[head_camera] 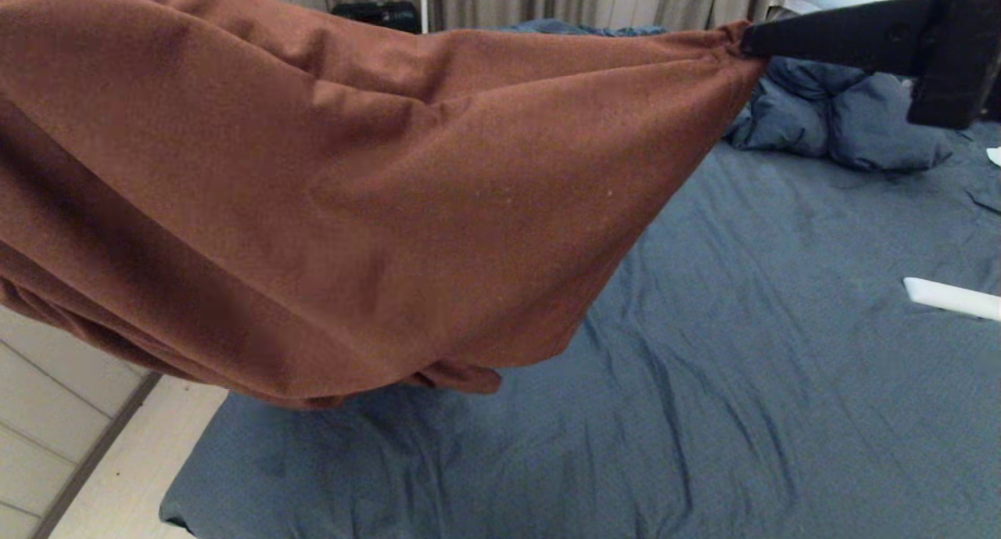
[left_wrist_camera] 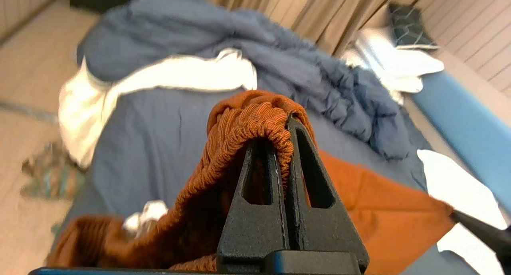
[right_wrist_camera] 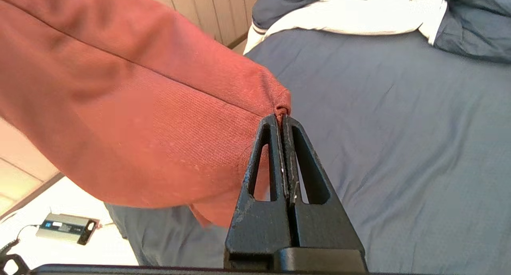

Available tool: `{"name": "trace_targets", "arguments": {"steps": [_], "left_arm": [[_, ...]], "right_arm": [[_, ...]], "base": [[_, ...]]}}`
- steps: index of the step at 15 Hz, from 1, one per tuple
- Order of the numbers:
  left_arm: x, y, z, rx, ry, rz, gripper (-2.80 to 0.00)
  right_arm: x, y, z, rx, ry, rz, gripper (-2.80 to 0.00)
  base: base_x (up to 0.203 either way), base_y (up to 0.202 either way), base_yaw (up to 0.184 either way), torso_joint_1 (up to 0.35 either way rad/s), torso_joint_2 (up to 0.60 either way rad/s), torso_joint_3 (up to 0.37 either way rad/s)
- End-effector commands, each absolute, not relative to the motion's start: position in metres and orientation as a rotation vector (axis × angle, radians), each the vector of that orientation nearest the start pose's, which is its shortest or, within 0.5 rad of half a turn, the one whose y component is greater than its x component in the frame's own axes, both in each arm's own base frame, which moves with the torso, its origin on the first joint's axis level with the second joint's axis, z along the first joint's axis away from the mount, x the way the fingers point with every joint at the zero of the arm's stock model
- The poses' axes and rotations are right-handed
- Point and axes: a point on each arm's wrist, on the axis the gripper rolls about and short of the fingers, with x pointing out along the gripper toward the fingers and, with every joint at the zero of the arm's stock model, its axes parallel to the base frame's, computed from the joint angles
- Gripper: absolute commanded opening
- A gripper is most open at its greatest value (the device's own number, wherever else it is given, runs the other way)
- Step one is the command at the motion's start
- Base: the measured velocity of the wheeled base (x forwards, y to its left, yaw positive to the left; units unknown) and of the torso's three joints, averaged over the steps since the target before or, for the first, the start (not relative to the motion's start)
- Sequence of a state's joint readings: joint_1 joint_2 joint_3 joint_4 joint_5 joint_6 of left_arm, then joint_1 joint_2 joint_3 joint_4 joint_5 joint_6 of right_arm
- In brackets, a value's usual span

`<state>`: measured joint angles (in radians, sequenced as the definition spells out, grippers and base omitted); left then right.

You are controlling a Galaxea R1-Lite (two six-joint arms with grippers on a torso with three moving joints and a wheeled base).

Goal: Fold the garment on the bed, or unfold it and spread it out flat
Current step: Unford the brown shorts

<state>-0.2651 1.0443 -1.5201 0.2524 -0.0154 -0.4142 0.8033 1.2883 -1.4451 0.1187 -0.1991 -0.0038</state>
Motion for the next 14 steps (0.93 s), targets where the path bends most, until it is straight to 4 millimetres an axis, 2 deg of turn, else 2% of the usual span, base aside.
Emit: {"name": "trace_targets", "arguments": {"steps": [1,4,7,9,14], "left_arm": [[0.072,-0.02,0.441,-0.436,-0.188,-0.325,-2.8],[0.09,-0.025,0.456,-0.436,-0.202,-0.323,-2.8],[0.113,-0.031,0.471,-0.437,-0.218,-0.323,-2.8],[0.118,-0.032,0.476,-0.434,-0.215,-0.322,-2.8],[0.116,-0.031,0.468,-0.4,-0.19,-0.308,-2.8]], "right_arm": [[0.132,0.129,0.39,0.007,-0.019,0.599,-2.8],[0.138,0.132,0.388,0.005,-0.011,0.591,-2.8],[0.157,0.137,0.382,-0.005,0.023,0.545,-2.8],[0.164,0.138,0.378,-0.008,0.04,0.529,-2.8],[0.164,0.148,0.375,-0.014,0.052,0.563,-2.8]], "base": [[0.0,0.0,0.0,0.0,0.0,0.0],[0.0,0.0,0.0,0.0,0.0,0.0],[0.0,0.0,0.0,0.0,0.0,0.0],[0.0,0.0,0.0,0.0,0.0,0.0],[0.0,0.0,0.0,0.0,0.0,0.0]]}}
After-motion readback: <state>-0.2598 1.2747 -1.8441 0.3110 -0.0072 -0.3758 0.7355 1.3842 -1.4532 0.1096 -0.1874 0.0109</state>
